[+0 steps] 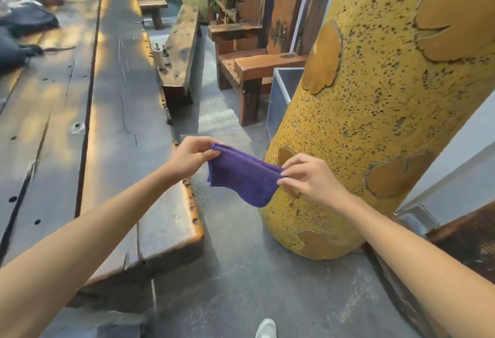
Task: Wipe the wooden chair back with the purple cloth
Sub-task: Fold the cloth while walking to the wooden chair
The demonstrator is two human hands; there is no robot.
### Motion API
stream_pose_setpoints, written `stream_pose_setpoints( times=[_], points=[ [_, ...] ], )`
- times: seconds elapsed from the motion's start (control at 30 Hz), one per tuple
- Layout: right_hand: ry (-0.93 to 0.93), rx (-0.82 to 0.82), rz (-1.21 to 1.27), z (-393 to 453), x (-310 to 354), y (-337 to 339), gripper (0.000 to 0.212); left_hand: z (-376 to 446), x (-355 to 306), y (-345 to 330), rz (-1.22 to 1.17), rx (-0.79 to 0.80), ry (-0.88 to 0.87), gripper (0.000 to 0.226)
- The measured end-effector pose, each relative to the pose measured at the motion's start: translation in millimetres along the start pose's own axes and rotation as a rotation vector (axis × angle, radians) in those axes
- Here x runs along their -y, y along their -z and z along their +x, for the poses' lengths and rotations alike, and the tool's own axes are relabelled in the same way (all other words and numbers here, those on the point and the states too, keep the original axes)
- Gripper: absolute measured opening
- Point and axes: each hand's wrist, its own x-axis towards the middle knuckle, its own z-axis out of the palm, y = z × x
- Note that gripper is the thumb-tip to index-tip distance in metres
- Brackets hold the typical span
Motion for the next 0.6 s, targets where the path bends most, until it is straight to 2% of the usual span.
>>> stream_pose_setpoints(
  times=[0.23, 0.4, 0.6],
  points=[
    [0.089, -0.085, 0.047, 121, -48, 17, 0.015, 93, 15, 4, 0.018, -0.218, 0.044, 0.019],
    [0.042, 0.038, 0.121, 219, -73, 1, 0.009, 155, 49, 26, 0.017, -0.346, 0.084, 0.018],
    [0.018, 0.079, 0.158, 362, -97, -37, 0.010, 238, 103, 73, 0.034, -0.399, 0.169, 0.017]
  ],
)
